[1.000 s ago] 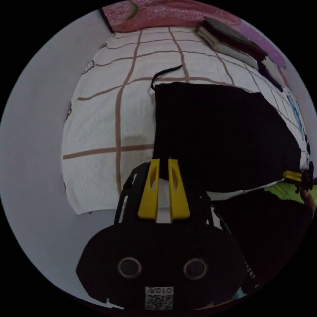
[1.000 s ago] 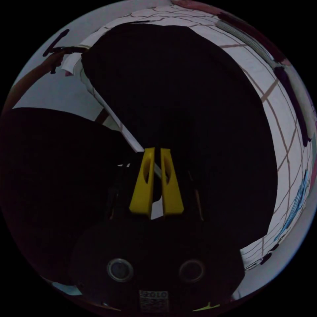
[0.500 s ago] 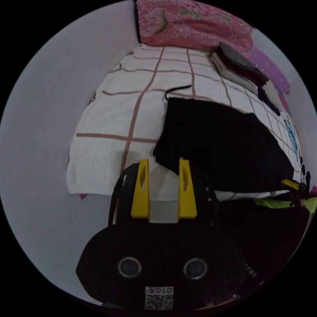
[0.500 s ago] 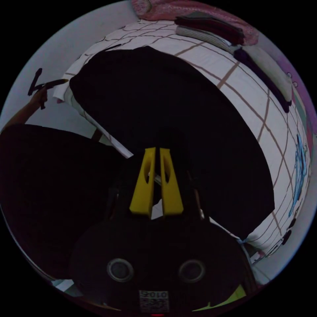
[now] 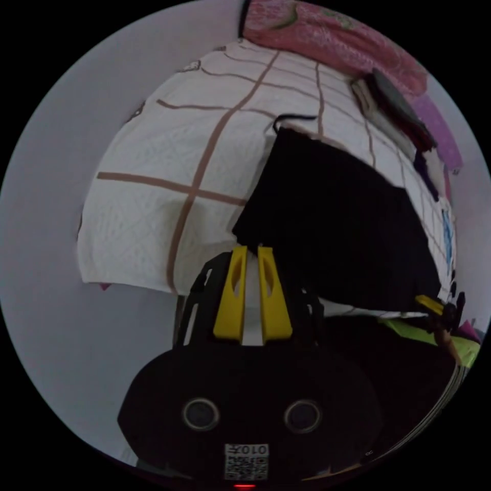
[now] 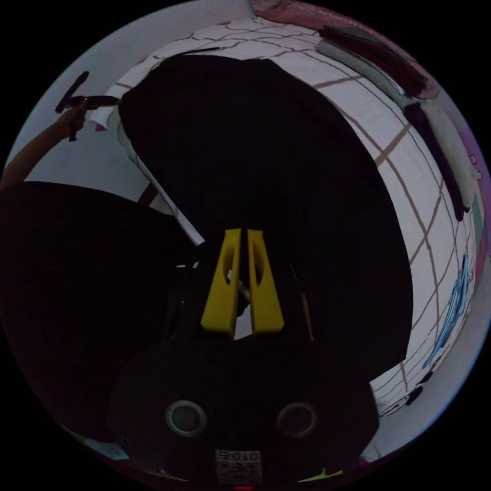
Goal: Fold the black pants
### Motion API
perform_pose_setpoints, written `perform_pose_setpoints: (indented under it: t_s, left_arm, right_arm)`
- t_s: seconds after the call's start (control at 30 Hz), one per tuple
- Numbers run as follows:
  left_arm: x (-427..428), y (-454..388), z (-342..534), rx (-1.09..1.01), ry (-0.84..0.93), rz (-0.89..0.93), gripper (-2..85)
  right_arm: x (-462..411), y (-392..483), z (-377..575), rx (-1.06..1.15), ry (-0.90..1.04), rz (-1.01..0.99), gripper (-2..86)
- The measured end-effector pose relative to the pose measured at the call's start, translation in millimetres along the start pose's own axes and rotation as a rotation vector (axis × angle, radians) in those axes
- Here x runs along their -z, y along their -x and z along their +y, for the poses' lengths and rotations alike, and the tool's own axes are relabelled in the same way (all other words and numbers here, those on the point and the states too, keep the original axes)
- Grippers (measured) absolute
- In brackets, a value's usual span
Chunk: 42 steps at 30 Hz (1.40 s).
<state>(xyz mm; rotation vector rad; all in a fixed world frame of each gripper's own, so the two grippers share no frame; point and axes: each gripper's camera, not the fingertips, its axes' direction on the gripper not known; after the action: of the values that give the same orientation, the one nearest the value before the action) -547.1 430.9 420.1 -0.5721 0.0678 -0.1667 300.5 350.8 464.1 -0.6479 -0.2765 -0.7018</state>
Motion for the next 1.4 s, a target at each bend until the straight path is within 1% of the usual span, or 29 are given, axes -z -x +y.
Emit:
perform_pose_setpoints:
  t_s: [0.07,0.13,0.23,0.3,0.37,0.43,0.5,0.57,0.6,0.63,0.67,0.7,0.77,0.9,0.93,0.97,1.07,1.2,1.4]
  left_arm:
    - [0,-9,4,-0.030,0.004,-0.022,3.5]
    - [6,-19,8,-0.044,-0.018,-0.040,3.3]
    - [22,-32,16,-0.020,-0.053,-0.113,3.6]
    - [38,-43,28,0.051,-0.115,-0.172,3.2]
    - [48,-57,38,0.070,-0.188,-0.199,2.7]
    - [50,-79,40,0.000,-0.191,-0.187,2.2]
    - [61,-114,41,-0.095,-0.225,-0.224,1.6]
    - [73,-143,40,-0.164,-0.282,-0.234,1.2]
    - [80,-162,37,-0.214,-0.301,-0.228,1.0]
    - [82,-172,35,-0.240,-0.305,-0.227,0.9]
    - [86,-192,31,-0.287,-0.310,-0.229,0.8]
    - [88,-213,28,-0.334,-0.315,-0.231,0.7]
    - [90,-244,24,-0.408,-0.312,-0.236,0.5]
    - [92,-316,26,-0.546,-0.325,-0.234,0.3]
    - [92,-325,27,-0.563,-0.327,-0.226,0.3]
    - [92,-344,29,-0.604,-0.327,-0.209,0.2]
    - [90,-389,35,-0.705,-0.317,-0.190,0.1]
    - [87,-447,37,-0.842,-0.307,-0.210,0.1]
    - [89,-503,36,-0.934,-0.304,-0.149,0.0]
  right_arm:
    - [-9,-7,5,-0.021,0.031,-0.002,4.6]
    - [-9,-12,9,-0.043,0.019,-0.023,4.6]
    - [0,-17,20,-0.050,-0.028,-0.018,4.7]
    - [5,-21,31,-0.065,-0.057,0.002,4.7]
    - [0,-33,48,-0.115,-0.037,0.003,4.7]
    - [-8,-45,62,-0.152,-0.014,-0.022,4.8]
    - [-3,-58,77,-0.204,-0.049,-0.030,4.8]
    - [20,-85,109,-0.368,-0.161,0.050,5.1]
    - [25,-93,120,-0.413,-0.185,0.065,5.2]
    - [32,-112,142,-0.505,-0.209,0.089,5.6]
    - [36,-133,166,-0.593,-0.204,0.110,6.3]
    - [36,-143,177,-0.632,-0.194,0.120,6.8]
    - [35,-184,220,-0.776,-0.111,0.131,9.6]
    - [31,-229,273,-0.898,-0.071,0.082,11.8]
    - [27,-240,287,-0.936,-0.074,0.036,12.7]
    - [23,-248,297,-0.959,-0.088,-0.014,13.7]
    - [11,-257,308,-0.982,-0.079,-0.058,15.7]
    - [-2,-257,308,-0.951,-0.065,-0.108,14.8]
    - [-14,-263,308,-0.945,-0.052,-0.144,13.2]
